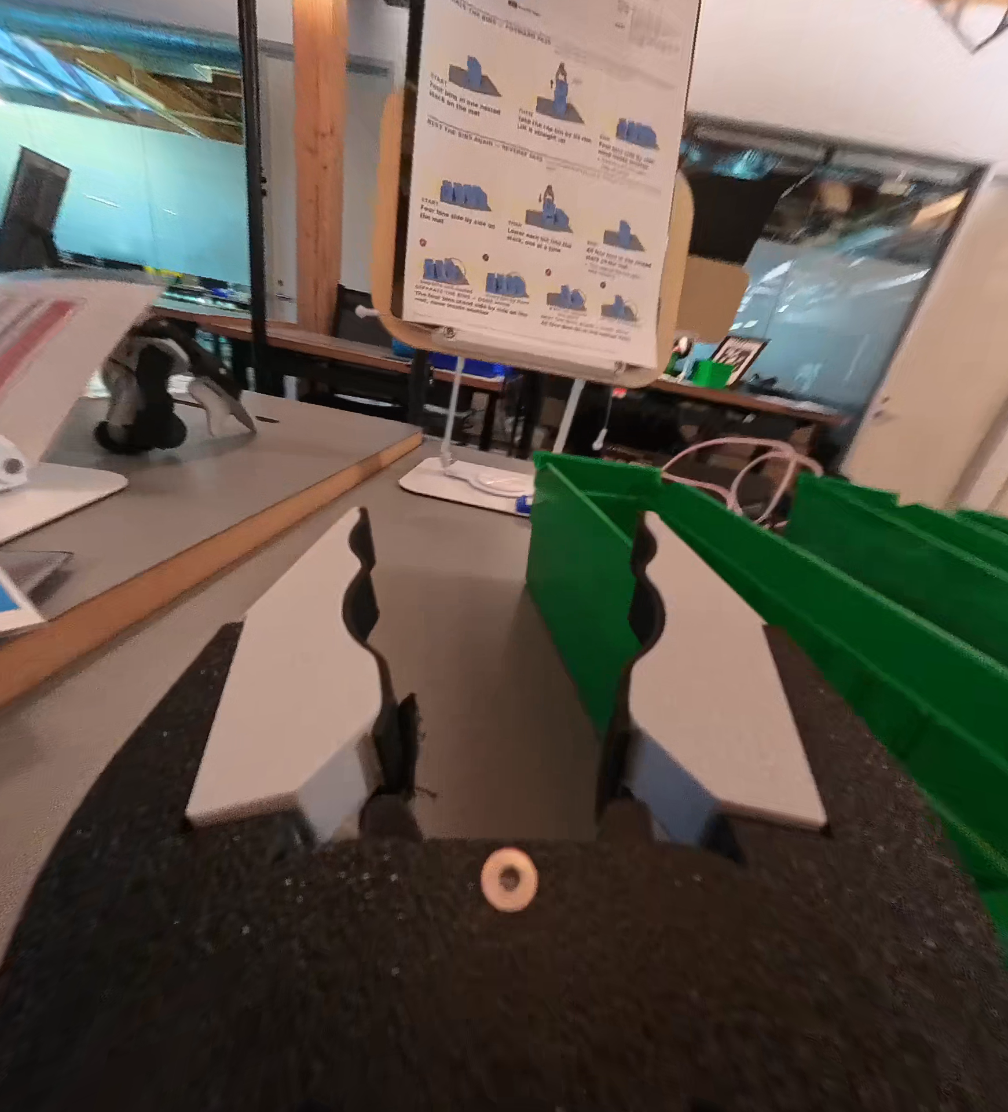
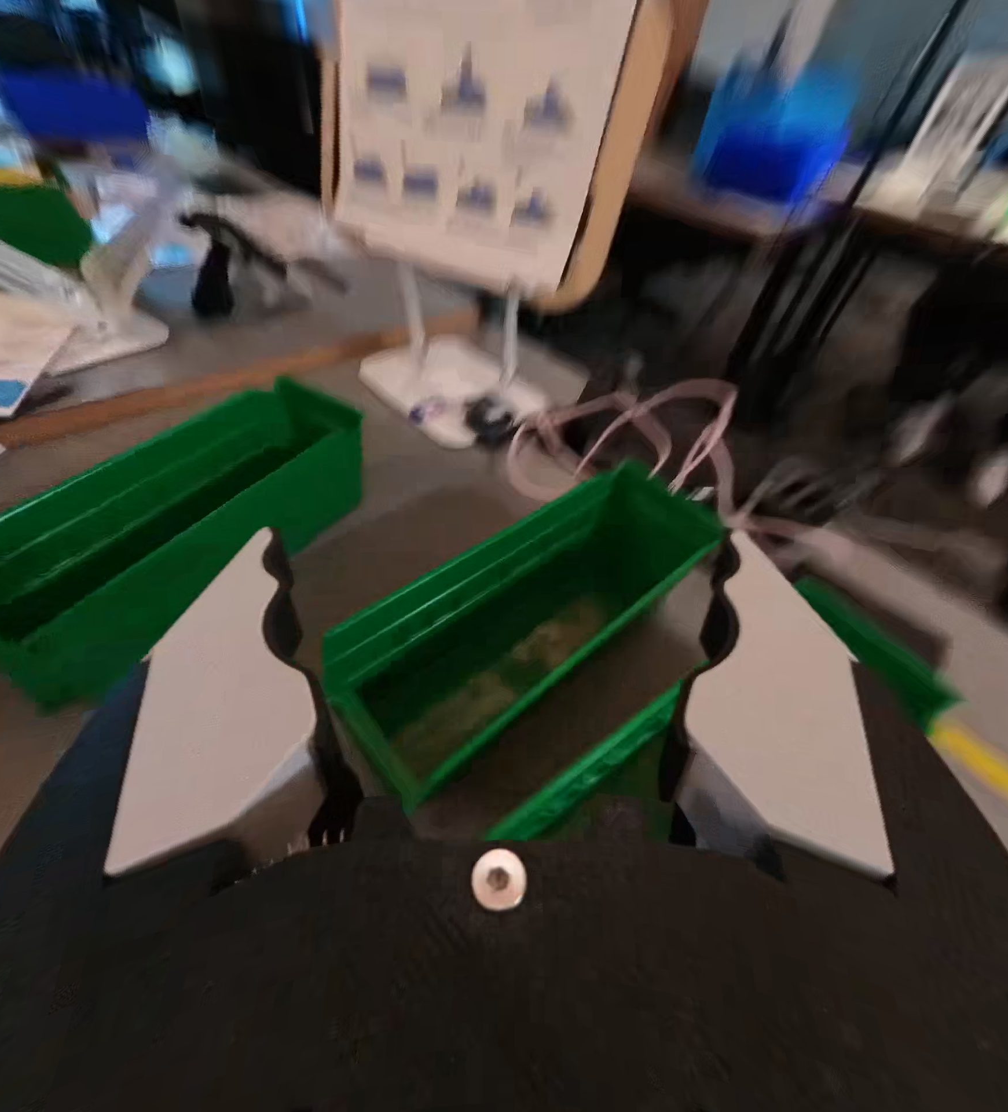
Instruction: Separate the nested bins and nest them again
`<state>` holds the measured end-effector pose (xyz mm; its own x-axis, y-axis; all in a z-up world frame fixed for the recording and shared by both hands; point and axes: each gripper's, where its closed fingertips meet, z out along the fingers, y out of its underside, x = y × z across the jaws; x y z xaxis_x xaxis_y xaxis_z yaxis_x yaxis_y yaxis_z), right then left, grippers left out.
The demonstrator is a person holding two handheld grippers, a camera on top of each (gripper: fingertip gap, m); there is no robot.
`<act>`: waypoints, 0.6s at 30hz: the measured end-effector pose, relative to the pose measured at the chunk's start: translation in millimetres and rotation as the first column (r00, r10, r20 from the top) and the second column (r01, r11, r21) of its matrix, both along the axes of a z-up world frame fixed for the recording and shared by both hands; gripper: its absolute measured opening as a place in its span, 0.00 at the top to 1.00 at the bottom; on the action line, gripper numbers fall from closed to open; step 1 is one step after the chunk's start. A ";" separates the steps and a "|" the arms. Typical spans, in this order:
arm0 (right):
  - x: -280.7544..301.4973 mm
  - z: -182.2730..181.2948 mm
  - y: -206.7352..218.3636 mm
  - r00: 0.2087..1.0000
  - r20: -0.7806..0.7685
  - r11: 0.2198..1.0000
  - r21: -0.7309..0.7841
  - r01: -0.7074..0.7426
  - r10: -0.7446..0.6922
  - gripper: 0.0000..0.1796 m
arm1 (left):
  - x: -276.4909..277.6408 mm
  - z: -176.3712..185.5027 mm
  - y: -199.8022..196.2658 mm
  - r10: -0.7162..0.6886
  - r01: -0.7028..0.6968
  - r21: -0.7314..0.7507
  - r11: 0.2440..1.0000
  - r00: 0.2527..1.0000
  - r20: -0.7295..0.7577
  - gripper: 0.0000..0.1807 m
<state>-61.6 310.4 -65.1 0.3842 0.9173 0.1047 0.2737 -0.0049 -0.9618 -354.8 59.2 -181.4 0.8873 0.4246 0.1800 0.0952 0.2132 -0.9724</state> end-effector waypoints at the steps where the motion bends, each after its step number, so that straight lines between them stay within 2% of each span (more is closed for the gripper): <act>1: -20.3 -17.0 2.9 0.996 0.088 0.993 -0.118 0.001 0.010 0.19 | -1.9 2.0 1.2 -0.022 0.021 0.034 0.999 0.999 0.025 0.53; 4: -59.2 -70.7 10.8 0.942 0.335 0.906 -0.409 0.112 0.035 0.13 | -7.3 -1.4 8.6 -0.075 0.071 0.055 0.996 0.994 0.082 0.52; 6: -71.5 -97.2 20.6 0.898 0.440 0.834 -0.501 0.230 0.017 0.20 | -2.7 -0.3 17.0 -0.144 0.140 0.060 0.988 0.987 0.077 0.48; 7: -74.9 -108.1 27.5 0.876 0.482 0.803 -0.520 0.292 -0.006 0.20 | 2.2 5.1 19.9 -0.186 0.181 0.081 0.980 0.981 0.057 0.47; 11: -74.8 -137.0 56.4 0.770 0.626 0.727 -0.470 0.500 -0.124 0.15 | 9.6 26.6 15.8 -0.212 0.210 0.179 0.961 0.977 -0.006 0.44; 15: -71.5 -158.4 61.0 0.679 0.722 0.668 -0.440 0.600 -0.133 0.13 | 7.7 22.5 21.3 -0.208 0.207 0.139 0.968 0.978 -0.005 0.44; 18: -63.7 -173.9 63.3 0.614 0.775 0.661 -0.384 0.644 -0.148 0.16 | 9.2 25.6 22.1 -0.235 0.230 0.157 0.960 0.972 0.010 0.49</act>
